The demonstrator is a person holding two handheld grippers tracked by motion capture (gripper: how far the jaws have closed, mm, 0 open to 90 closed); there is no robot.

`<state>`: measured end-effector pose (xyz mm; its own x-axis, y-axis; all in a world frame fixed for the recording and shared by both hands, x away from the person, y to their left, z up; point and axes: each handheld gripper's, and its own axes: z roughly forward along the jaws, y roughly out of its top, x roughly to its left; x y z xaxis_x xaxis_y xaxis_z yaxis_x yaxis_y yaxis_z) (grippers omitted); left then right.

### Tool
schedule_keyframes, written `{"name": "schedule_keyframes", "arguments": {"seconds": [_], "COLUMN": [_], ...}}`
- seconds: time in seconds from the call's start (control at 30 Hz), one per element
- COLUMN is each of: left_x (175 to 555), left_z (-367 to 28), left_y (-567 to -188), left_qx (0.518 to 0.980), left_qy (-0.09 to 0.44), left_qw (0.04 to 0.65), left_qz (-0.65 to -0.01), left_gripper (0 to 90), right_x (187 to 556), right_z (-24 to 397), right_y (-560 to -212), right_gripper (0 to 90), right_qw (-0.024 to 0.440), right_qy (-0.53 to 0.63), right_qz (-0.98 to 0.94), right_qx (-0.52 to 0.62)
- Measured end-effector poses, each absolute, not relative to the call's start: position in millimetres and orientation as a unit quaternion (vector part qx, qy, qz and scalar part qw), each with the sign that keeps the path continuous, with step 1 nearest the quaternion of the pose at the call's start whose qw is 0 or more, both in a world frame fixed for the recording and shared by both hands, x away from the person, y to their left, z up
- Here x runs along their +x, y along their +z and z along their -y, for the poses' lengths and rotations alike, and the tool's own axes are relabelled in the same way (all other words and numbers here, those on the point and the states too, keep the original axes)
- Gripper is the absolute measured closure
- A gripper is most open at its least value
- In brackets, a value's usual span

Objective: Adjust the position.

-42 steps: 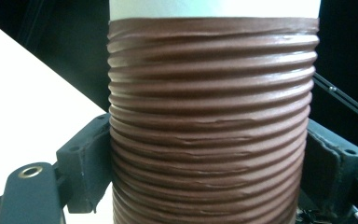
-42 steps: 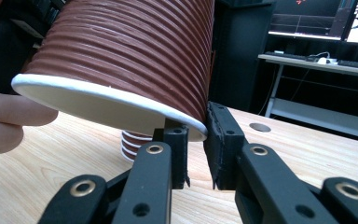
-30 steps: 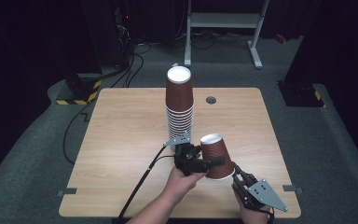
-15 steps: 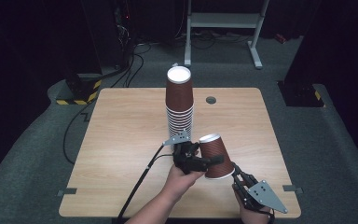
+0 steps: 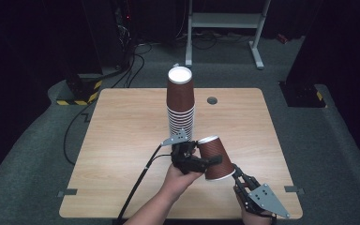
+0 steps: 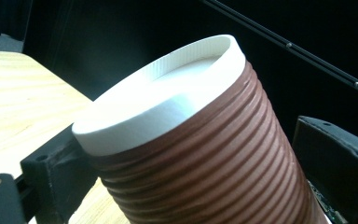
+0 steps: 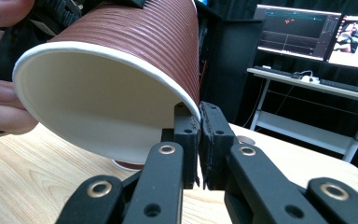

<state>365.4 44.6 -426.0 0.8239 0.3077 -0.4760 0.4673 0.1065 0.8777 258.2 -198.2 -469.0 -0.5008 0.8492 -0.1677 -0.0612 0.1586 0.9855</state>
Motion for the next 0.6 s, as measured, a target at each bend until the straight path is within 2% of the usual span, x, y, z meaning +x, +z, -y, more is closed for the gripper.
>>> {"name": "schedule_keyframes", "arguments": {"seconds": [0.07, 0.6], "left_x": [365.9, 370.2], "left_z": [-45.7, -46.1], "left_y": [-425.8, -424.4], "left_qx": [0.668, 0.673], "left_qy": [-0.047, -0.048], "left_qw": [0.682, 0.679], "left_qz": [-0.296, -0.290], "left_gripper": [0.6, 0.1], "right_x": [257.6, 256.5], "right_z": [197.9, 197.4], "right_y": [-468.4, -467.8], "right_gripper": [86.0, 86.3], "right_qw": [0.396, 0.392], "right_qy": [0.574, 0.576], "right_qz": [-0.649, -0.650], "right_qx": [0.304, 0.304]}}
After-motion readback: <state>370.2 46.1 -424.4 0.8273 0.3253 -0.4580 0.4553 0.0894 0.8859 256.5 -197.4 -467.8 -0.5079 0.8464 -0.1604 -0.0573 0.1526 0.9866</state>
